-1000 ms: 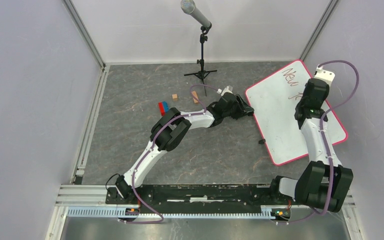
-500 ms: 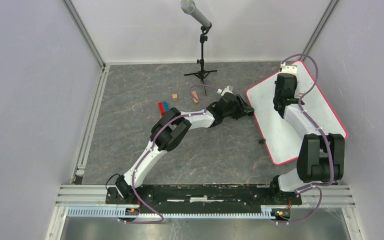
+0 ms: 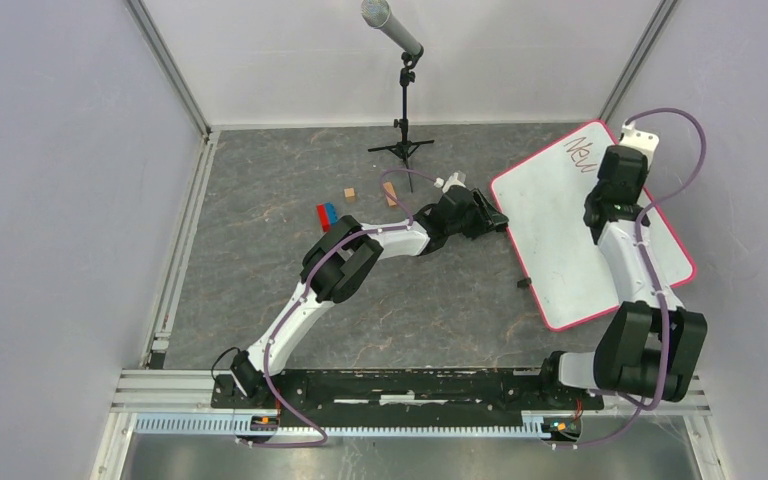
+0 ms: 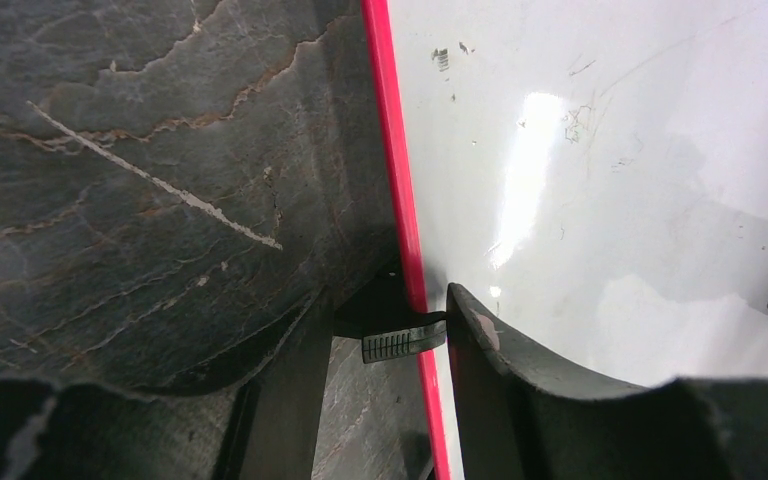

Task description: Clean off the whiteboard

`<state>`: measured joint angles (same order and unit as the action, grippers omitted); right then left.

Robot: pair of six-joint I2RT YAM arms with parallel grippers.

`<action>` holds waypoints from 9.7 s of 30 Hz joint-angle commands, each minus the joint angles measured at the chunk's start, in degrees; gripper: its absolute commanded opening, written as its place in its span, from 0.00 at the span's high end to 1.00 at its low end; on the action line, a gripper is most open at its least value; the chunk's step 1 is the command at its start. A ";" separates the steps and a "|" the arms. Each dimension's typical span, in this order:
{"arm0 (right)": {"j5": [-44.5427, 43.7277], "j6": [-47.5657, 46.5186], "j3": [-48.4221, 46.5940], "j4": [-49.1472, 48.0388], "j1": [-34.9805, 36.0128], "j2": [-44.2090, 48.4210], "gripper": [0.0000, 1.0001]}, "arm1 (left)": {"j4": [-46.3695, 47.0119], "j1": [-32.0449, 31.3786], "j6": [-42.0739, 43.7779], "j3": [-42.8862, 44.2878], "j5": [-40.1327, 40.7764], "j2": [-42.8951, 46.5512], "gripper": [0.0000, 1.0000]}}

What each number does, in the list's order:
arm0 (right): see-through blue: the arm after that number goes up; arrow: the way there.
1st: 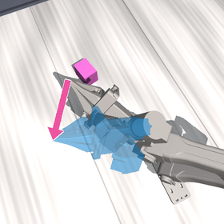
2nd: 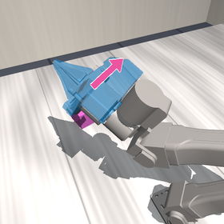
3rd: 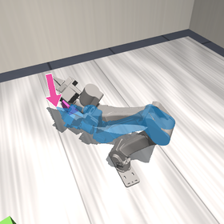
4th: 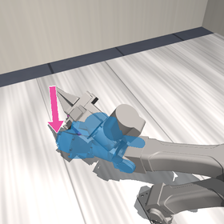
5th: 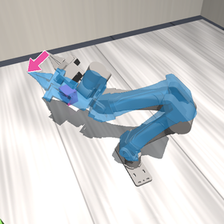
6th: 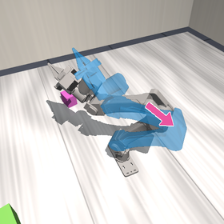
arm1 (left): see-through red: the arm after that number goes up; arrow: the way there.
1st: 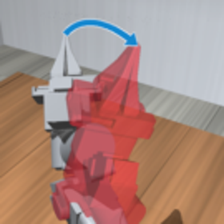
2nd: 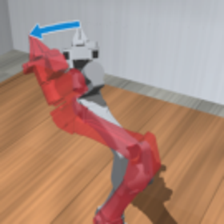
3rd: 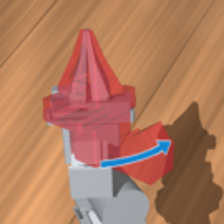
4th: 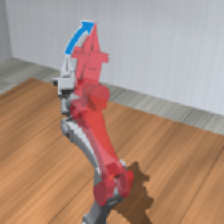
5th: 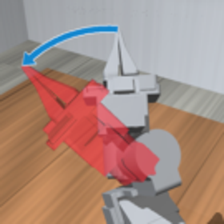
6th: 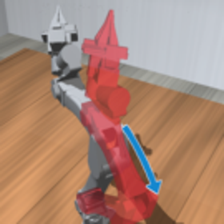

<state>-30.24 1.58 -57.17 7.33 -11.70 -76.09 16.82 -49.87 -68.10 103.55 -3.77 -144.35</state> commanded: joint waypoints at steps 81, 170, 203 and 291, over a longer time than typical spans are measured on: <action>0.84 -2.89 -18.38 3.13 8.21 -23.44 0.83 | -10.27 -1.02 2.42 -0.45 0.78 -2.16 0.49; 2.68 -3.05 -30.81 6.09 10.16 -36.66 0.83 | -9.79 -1.09 2.60 -0.54 0.96 -2.16 0.48; -3.71 -2.49 -43.33 16.62 7.05 -36.41 0.82 | -10.93 -1.20 3.28 1.83 0.17 -3.36 0.56; -6.15 0.57 -61.98 40.71 14.86 -51.82 0.81 | -11.02 -1.29 3.23 2.45 -0.10 -3.74 0.56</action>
<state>-38.92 -0.14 -120.97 45.91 0.51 -125.45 13.17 -49.98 -67.99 106.52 -2.55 -144.84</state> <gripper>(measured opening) 0.284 0.445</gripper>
